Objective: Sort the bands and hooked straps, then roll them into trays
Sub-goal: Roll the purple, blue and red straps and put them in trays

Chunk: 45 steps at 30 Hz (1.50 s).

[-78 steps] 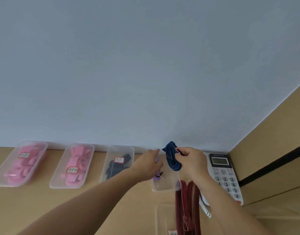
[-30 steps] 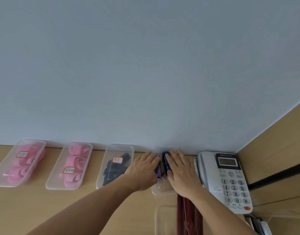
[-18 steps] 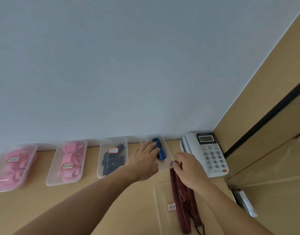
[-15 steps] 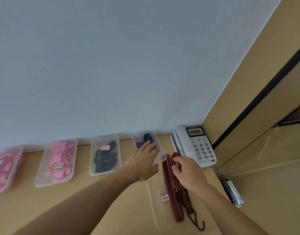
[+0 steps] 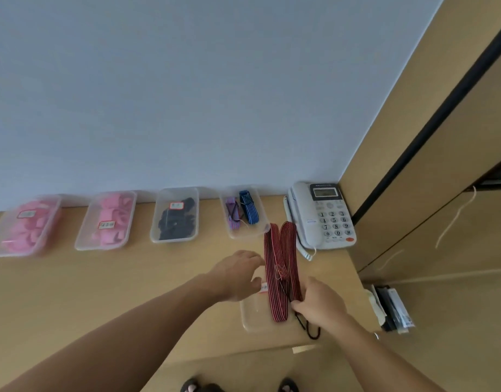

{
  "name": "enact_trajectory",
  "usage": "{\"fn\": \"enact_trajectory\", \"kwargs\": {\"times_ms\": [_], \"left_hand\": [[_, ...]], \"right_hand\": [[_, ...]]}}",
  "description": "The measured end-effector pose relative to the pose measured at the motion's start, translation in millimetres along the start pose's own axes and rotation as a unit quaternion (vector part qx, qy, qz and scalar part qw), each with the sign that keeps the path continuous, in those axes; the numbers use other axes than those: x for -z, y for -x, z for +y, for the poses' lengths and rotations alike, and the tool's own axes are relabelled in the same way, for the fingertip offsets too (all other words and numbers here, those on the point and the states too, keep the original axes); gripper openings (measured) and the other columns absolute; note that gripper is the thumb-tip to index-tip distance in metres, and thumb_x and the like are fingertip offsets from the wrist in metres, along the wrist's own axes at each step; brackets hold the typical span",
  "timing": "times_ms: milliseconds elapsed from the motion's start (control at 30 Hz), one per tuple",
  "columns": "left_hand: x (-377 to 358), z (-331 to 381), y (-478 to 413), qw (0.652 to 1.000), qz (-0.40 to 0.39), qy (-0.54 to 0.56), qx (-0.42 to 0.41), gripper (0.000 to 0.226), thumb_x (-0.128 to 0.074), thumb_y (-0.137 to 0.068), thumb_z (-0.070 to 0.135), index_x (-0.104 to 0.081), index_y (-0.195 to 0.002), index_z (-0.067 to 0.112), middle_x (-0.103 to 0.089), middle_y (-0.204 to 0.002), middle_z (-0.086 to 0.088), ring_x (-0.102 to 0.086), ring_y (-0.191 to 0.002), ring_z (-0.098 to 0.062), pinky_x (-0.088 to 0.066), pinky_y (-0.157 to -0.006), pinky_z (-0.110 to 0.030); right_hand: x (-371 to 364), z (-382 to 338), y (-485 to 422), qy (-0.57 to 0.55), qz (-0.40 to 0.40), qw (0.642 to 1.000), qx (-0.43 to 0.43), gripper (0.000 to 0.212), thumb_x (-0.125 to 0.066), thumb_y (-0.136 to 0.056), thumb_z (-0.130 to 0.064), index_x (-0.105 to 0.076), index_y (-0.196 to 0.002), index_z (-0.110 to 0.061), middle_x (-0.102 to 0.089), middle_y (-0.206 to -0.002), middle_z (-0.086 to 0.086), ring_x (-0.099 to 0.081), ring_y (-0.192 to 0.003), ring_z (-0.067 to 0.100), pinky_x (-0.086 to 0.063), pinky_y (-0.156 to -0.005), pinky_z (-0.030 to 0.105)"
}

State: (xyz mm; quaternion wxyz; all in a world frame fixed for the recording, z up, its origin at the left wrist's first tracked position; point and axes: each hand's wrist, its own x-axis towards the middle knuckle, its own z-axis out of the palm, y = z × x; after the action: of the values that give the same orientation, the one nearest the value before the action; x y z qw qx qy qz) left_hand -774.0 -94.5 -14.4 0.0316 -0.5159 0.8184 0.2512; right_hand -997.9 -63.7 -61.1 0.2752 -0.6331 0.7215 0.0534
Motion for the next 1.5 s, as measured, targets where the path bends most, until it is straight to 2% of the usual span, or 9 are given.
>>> {"fn": "enact_trajectory", "kwargs": {"times_ms": [233, 433, 533, 700, 867, 967, 1100, 1267, 1500], "left_hand": [[2, 40, 1, 0.999, 0.014, 0.007, 0.028, 0.053, -0.051, -0.095, 0.031, -0.042, -0.146, 0.022, -0.042, -0.152, 0.003, -0.033, -0.142, -0.017, -0.033, -0.115, -0.036], [35, 65, -13, 0.997, 0.080, -0.020, -0.010, 0.063, -0.056, -0.093, 0.024, -0.033, -0.151, 0.030, -0.034, -0.157, 0.007, -0.032, -0.143, -0.015, -0.032, -0.113, -0.034], [59, 80, -22, 0.992, 0.112, -0.012, -0.052, 0.059, -0.057, -0.092, 0.024, -0.039, -0.148, 0.034, -0.040, -0.152, 0.010, -0.039, -0.137, -0.011, -0.040, -0.108, -0.034], [99, 92, -23, 0.974, 0.196, 0.094, -0.054, 0.034, -0.055, -0.096, 0.022, -0.063, -0.129, 0.028, -0.071, -0.117, 0.008, -0.064, -0.106, -0.008, -0.048, -0.091, -0.024], [135, 97, -22, 0.940, 0.276, 0.197, -0.029, 0.029, -0.051, -0.098, 0.014, -0.066, -0.120, 0.024, -0.075, -0.105, 0.001, -0.065, -0.080, -0.010, -0.049, -0.076, -0.015], [144, 101, -15, 0.917, 0.265, 0.297, -0.031, 0.024, -0.050, -0.096, 0.010, -0.060, -0.104, 0.030, -0.075, -0.084, -0.006, -0.065, -0.070, -0.027, -0.056, -0.071, -0.035], [145, 107, -1, 0.909, 0.194, 0.363, -0.068, 0.022, -0.056, -0.089, 0.002, -0.063, -0.092, 0.022, -0.071, -0.069, 0.003, -0.064, -0.064, -0.013, -0.057, -0.071, -0.040], [150, 104, 12, 0.869, 0.127, 0.472, -0.079, 0.028, -0.047, -0.078, 0.014, -0.062, -0.098, 0.001, -0.074, -0.089, -0.017, -0.073, -0.090, -0.029, -0.055, -0.081, -0.045], [151, 103, 18, 0.873, 0.122, 0.469, -0.053, 0.025, -0.062, -0.094, 0.033, -0.063, -0.105, 0.010, -0.074, -0.083, -0.010, -0.071, -0.078, -0.025, -0.059, -0.074, -0.039]], "right_hand": [[8, 11, -12, -0.175, -0.039, 0.984, 0.012, 0.020, -0.071, -0.078, -0.031, -0.059, -0.084, -0.016, -0.063, -0.079, -0.006, -0.057, -0.071, 0.010, -0.042, -0.061, 0.028], [76, 5, -1, -0.396, -0.115, 0.908, 0.082, 0.008, -0.070, -0.080, -0.009, -0.064, -0.082, -0.005, -0.065, -0.066, 0.003, -0.060, -0.056, 0.013, -0.042, -0.051, 0.028], [116, -2, 9, -0.441, -0.084, 0.883, 0.141, 0.012, -0.072, -0.086, -0.011, -0.066, -0.094, -0.004, -0.070, -0.074, 0.007, -0.066, -0.063, 0.016, -0.046, -0.058, 0.030], [161, -14, 32, -0.508, -0.053, 0.837, 0.194, 0.014, -0.071, -0.088, -0.012, -0.068, -0.101, -0.006, -0.074, -0.082, 0.006, -0.066, -0.071, 0.015, -0.048, -0.064, 0.027], [182, -25, 55, -0.485, -0.043, 0.843, 0.229, 0.018, -0.068, -0.090, -0.012, -0.070, -0.100, 0.003, -0.075, -0.085, 0.009, -0.062, -0.071, 0.009, -0.046, -0.064, 0.023], [191, -35, 65, -0.496, -0.002, 0.831, 0.252, 0.007, -0.070, -0.088, -0.006, -0.071, -0.093, -0.003, -0.075, -0.081, 0.011, -0.057, -0.058, 0.006, -0.046, -0.059, 0.020], [200, -52, 71, -0.532, 0.044, 0.800, 0.274, 0.008, -0.072, -0.085, 0.000, -0.072, -0.087, -0.008, -0.072, -0.070, 0.010, -0.056, -0.053, 0.009, -0.047, -0.052, 0.019], [201, -63, 71, -0.490, 0.127, 0.819, 0.269, 0.012, -0.081, -0.078, -0.008, -0.071, -0.074, -0.013, -0.067, -0.056, 0.001, -0.054, -0.045, 0.009, -0.046, -0.047, 0.019], [200, -66, 70, -0.303, 0.201, 0.899, 0.242, 0.028, -0.086, -0.068, -0.042, -0.063, -0.064, -0.027, -0.065, -0.061, -0.016, -0.058, -0.055, -0.001, -0.046, -0.057, 0.023]]}}
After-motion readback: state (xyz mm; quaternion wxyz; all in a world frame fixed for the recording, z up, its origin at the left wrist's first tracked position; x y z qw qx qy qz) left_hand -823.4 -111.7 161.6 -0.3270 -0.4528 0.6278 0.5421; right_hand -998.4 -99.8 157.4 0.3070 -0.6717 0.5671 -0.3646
